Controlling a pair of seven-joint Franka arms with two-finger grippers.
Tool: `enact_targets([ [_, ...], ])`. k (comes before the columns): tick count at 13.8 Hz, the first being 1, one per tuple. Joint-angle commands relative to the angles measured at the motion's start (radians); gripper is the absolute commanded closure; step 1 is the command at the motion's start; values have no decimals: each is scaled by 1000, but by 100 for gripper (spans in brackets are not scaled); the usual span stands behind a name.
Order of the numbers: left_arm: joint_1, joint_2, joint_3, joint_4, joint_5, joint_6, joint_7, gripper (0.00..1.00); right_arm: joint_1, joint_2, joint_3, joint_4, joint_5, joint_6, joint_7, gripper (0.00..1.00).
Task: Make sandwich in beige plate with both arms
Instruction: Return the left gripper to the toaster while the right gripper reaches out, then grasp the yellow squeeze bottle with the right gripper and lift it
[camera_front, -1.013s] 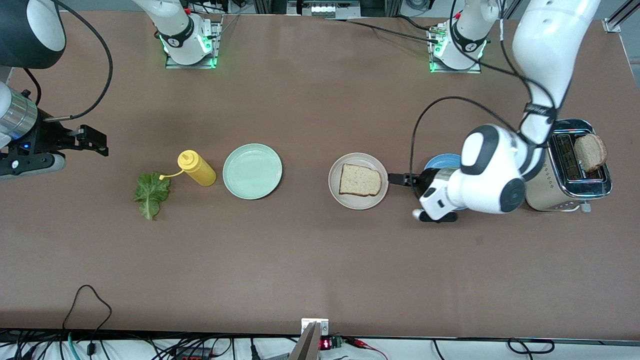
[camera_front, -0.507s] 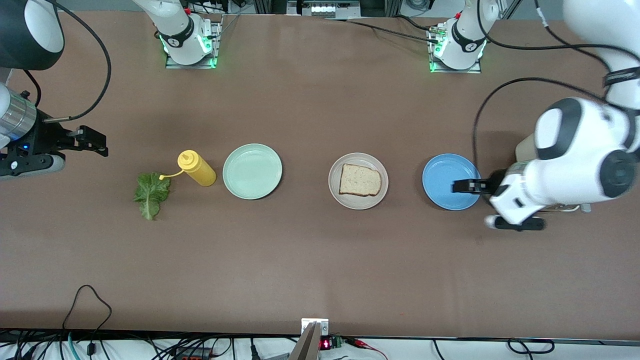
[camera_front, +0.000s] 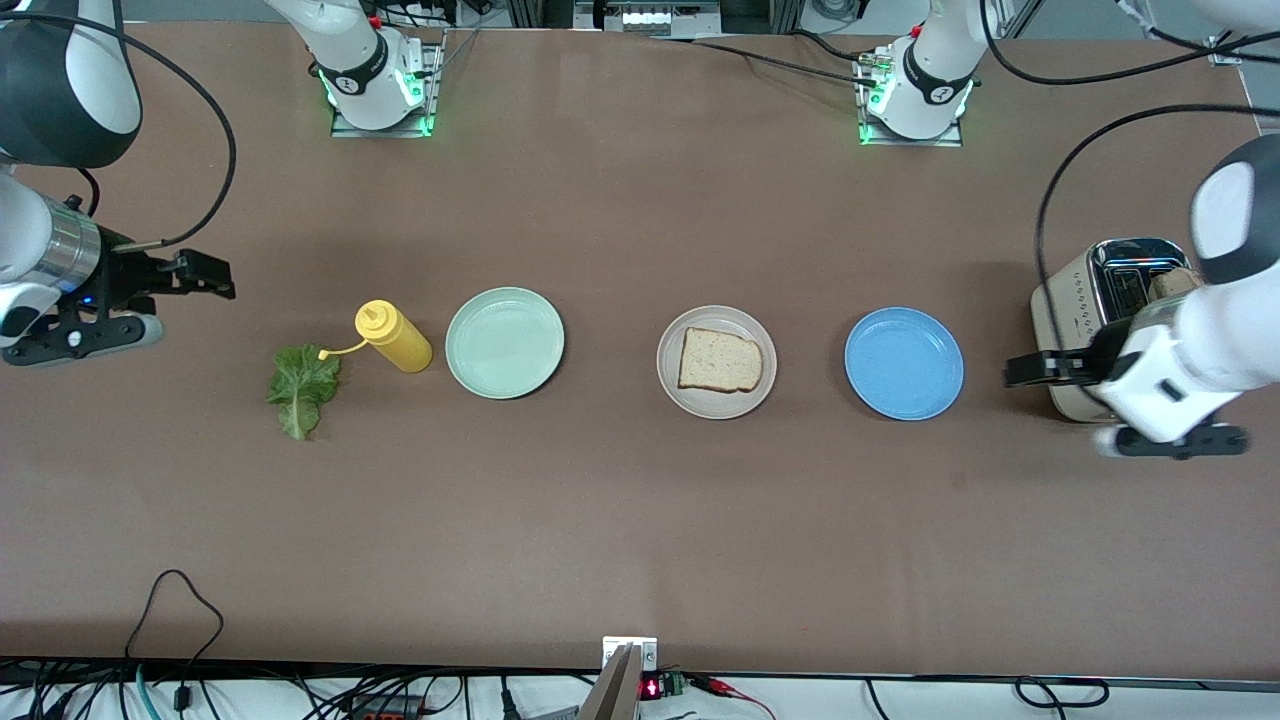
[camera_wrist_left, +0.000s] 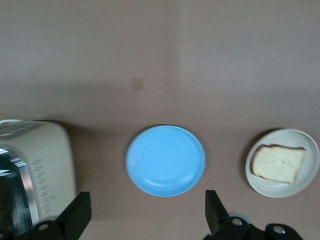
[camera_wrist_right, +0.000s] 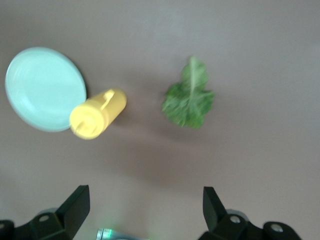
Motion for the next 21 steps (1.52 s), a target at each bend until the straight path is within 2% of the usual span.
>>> enact_targets([
  [1,-67,-146,112,-114,-34,-9,20,0,-100,-12,3,-65,113,-15,-193,0],
  [3,-55,-269,113,-285,-34,75,20,0,-189,-8,3,-131,202,28,-401,0],
  [4,-57,-317,128,-351,-33,108,22,0,-220,-12,3,-185,208,90,-534,0],
  [5,-58,-343,136,-378,-29,115,20,0,-248,-15,3,-240,237,153,-665,0],
  [10,-51,-371,127,-399,-23,107,38,0,-328,-3,2,-455,486,338,-1159,0],
  [14,-51,-433,124,-470,-23,107,45,0,-357,135,2,-492,766,337,-1557,0],
  [19,-51,-452,124,-485,-16,109,92,0,-343,256,14,-492,935,332,-1789,0],
  [21,-51,-438,129,-469,-16,107,107,0,-316,287,14,-490,958,335,-1853,0],
])
